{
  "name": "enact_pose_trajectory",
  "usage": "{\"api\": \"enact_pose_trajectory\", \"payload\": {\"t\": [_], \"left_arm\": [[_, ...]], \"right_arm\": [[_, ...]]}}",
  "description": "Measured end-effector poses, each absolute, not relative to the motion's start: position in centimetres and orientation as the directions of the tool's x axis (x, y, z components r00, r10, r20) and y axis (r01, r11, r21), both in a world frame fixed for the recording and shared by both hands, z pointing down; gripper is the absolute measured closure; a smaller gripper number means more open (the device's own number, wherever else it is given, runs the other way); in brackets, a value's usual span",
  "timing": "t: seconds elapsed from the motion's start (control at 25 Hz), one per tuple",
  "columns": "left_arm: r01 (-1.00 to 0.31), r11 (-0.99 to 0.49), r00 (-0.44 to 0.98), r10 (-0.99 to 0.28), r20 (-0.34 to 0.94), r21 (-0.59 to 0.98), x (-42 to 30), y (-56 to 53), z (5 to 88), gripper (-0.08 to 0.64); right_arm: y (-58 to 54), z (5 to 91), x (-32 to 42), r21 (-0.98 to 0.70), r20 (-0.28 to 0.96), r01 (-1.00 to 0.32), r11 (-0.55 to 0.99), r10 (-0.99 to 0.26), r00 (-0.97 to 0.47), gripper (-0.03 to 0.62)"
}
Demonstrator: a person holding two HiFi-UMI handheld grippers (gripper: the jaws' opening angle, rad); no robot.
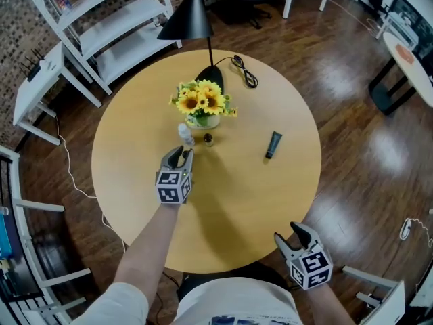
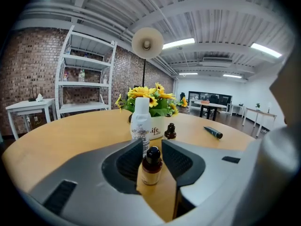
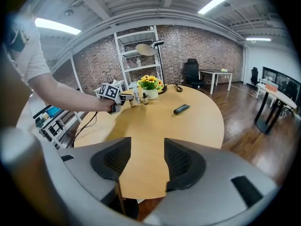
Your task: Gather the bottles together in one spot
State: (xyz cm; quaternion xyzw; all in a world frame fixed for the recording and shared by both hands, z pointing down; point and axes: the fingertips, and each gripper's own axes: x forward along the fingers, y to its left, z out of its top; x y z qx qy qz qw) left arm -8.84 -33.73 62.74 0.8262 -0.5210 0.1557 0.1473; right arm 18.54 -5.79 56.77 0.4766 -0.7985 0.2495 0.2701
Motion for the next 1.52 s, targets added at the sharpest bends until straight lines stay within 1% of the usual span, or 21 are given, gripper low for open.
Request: {"api": "enact_pose_trajectory", "payload": {"t": [0.08, 0.28, 0.48, 0.6, 0.76, 0.88, 1.0, 1.2, 1.32, 1.52], "left_arm": [[-0.904, -0.421, 0.414, -0.811, 0.414, 0.078, -8.8, -33.5, 62.3, 0.369], [-0.919, -0.392, 0.367, -0.821, 0.437, 0.036, -10.6, -31.1, 59.3, 0.341], [-0.913, -0.407, 0.362, -0.764, 0.535, 0.037, -10.9, -22.8, 55.5, 0.339], [-0.904, -0.42, 0.392, -0.734, 0.555, 0.083, -10.9, -17.7, 53.4, 0.339], [-0.9, -0.393, 0.429, -0.719, 0.547, 0.189, -12.1, -12.2, 51.6, 0.339], [-0.895, -0.38, 0.443, -0.7, 0.561, 0.232, -13.8, -8.2, 50.9, 0.339], [-0.885, -0.408, 0.457, -0.668, 0.588, 0.224, -15.3, -4.2, 50.0, 0.339], [-0.855, -0.448, 0.511, -0.634, 0.581, 0.262, -17.5, 1.8, 48.3, 0.341], [-0.841, -0.448, 0.536, -0.617, 0.577, 0.303, -19.1, 5.1, 48.2, 0.341], [-0.825, -0.467, 0.56, -0.601, 0.571, 0.318, -21.5, 9.3, 48.6, 0.341]], "right_arm": [[-5.9, 56.6, 18.3, -0.142, 0.663, -0.891, 0.43, -0.628, -0.409, 0.348], [-6.5, 55.4, 17.1, -0.151, 0.63, -0.879, 0.451, -0.642, -0.438, 0.348], [-7.3, 54.4, 15.2, -0.191, 0.573, -0.858, 0.476, -0.656, -0.492, 0.348], [-7.5, 54.1, 13.4, -0.208, 0.545, -0.838, 0.505, -0.652, -0.528, 0.347], [-6.9, 53.2, 10.8, -0.191, 0.523, -0.826, 0.53, -0.657, -0.542, 0.347], [-5.2, 52.1, 8.8, -0.171, 0.519, -0.831, 0.53, -0.669, -0.533, 0.347], [-3.0, 51.1, 7.3, -0.149, 0.525, -0.843, 0.517, -0.681, -0.511, 0.347], [1.3, 50.1, 4.4, -0.142, 0.529, -0.868, 0.475, -0.705, -0.472, 0.347], [4.4, 49.6, 2.4, -0.139, 0.533, -0.88, 0.455, -0.714, -0.454, 0.347], [9.0, 48.7, 0.0, -0.118, 0.533, -0.895, 0.429, -0.733, -0.422, 0.347]]}}
